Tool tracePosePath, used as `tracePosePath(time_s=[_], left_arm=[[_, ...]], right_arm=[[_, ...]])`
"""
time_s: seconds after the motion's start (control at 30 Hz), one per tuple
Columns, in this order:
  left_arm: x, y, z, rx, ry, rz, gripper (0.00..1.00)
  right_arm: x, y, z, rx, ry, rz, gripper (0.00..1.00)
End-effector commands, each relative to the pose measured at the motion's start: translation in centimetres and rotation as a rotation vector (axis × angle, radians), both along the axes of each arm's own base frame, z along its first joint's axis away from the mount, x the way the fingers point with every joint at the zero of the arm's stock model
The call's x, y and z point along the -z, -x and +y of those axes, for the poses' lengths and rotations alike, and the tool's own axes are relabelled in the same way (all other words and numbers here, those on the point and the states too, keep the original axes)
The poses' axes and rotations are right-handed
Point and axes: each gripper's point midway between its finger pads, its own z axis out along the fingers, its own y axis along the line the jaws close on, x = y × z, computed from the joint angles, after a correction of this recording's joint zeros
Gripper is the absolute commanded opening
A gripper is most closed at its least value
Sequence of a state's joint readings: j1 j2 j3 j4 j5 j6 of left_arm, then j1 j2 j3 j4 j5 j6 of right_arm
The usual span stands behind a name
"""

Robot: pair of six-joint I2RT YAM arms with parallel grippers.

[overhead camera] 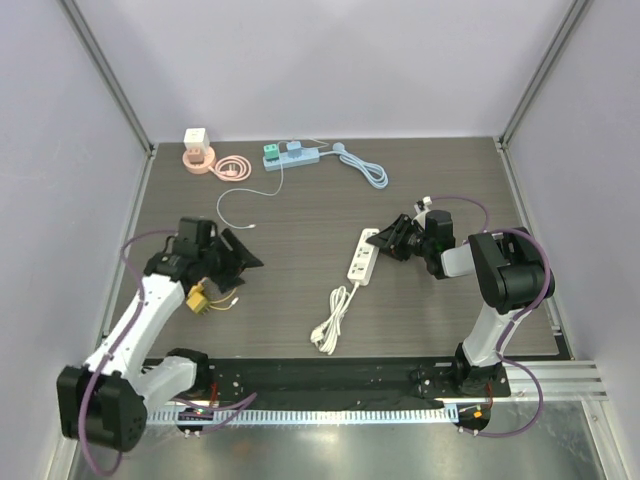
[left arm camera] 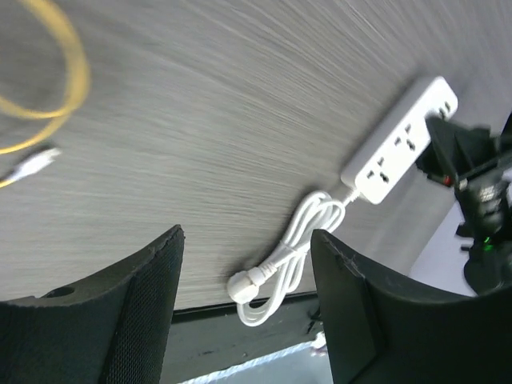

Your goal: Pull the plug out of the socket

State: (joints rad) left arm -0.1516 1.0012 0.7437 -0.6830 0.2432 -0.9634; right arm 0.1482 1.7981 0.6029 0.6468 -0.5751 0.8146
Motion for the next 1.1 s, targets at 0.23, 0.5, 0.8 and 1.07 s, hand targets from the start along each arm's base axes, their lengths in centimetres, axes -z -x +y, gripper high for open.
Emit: tracePosePath(time_s=[0.23,0.5,0.8,1.07], left_arm=[[-4.5,-6.5,-13.7,0.344,-0.047,-0.247,0.64],[-4.5,-6.5,-18.0,0.474,0.066,-0.259,0.63],[-5.9,-7.0,-14.4,0.399,0.121,-0.305,0.63],[-8.8,-9.1,-11.4,0.321,0.164,-0.373,0.64]], right_arm=[[1.6,-0.3,-3.1,0.064,0.167,-0.005,0.01],[2.2,-0.5,-7.6,0.171,0.26,0.047,0.01],[1.3,-1.0,-16.7,0.374,0.366,0.101,0.01],[-0.9,-6.9,-20.6,0.43,0.459,0.06,0.02]])
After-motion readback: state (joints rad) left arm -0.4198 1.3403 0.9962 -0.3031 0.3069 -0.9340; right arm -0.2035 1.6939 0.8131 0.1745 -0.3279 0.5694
